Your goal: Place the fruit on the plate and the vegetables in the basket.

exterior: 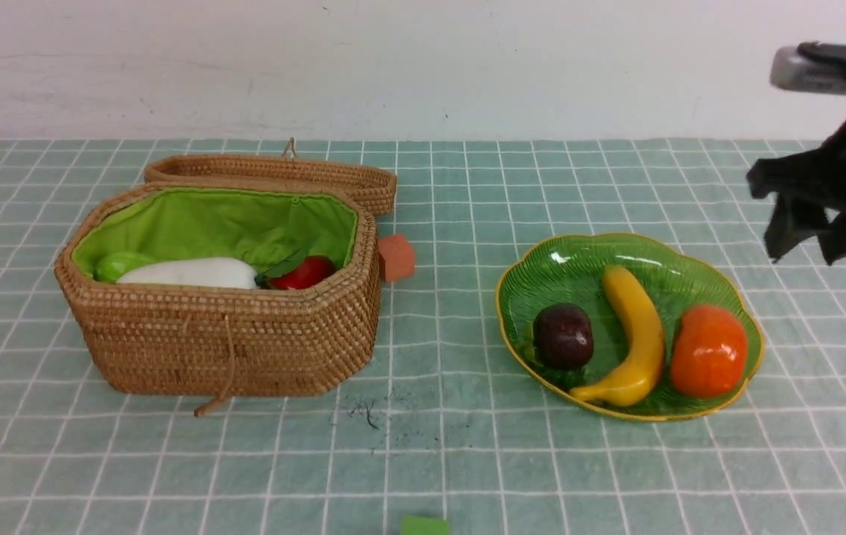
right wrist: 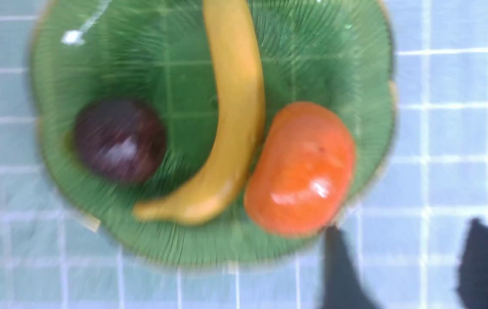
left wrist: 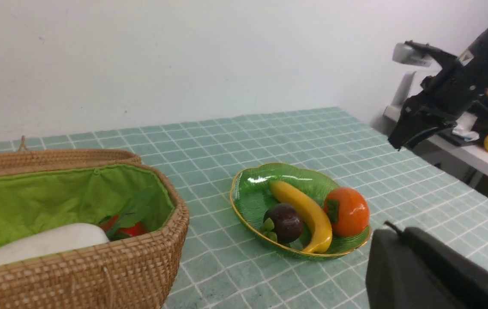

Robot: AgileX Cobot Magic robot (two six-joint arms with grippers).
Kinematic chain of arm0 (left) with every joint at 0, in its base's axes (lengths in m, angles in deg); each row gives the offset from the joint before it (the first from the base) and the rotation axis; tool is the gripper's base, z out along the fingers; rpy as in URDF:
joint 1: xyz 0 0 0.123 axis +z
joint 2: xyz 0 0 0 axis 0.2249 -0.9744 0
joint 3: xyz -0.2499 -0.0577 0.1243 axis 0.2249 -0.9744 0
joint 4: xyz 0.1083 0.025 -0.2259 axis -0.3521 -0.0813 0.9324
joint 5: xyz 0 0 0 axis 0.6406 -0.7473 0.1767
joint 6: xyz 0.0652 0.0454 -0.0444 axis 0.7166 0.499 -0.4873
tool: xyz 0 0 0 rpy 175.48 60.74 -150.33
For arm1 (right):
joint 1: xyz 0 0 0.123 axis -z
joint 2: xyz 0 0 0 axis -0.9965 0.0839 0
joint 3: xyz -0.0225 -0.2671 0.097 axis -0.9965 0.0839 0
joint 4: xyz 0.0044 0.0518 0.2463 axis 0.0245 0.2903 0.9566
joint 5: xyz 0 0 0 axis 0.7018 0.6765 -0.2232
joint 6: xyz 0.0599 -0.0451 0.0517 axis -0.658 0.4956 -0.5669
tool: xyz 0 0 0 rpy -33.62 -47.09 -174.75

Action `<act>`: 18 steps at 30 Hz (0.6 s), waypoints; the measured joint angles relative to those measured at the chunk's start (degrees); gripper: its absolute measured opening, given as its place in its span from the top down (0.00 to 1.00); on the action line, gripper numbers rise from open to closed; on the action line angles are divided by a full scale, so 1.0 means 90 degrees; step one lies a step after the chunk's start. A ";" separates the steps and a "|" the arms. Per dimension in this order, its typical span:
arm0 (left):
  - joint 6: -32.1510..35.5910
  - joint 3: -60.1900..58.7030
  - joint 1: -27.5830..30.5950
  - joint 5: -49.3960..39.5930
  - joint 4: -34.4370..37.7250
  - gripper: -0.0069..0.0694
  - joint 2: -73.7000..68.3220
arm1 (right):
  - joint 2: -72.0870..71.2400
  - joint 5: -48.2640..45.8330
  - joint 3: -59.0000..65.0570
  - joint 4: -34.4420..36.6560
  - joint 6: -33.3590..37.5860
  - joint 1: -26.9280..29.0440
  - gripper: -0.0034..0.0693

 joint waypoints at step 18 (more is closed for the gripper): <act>-0.0783 -0.3116 0.0000 0.1809 -0.0197 0.93 0.1996 | -0.6626 -0.0333 0.4281 -0.0118 -0.0782 0.0000 0.94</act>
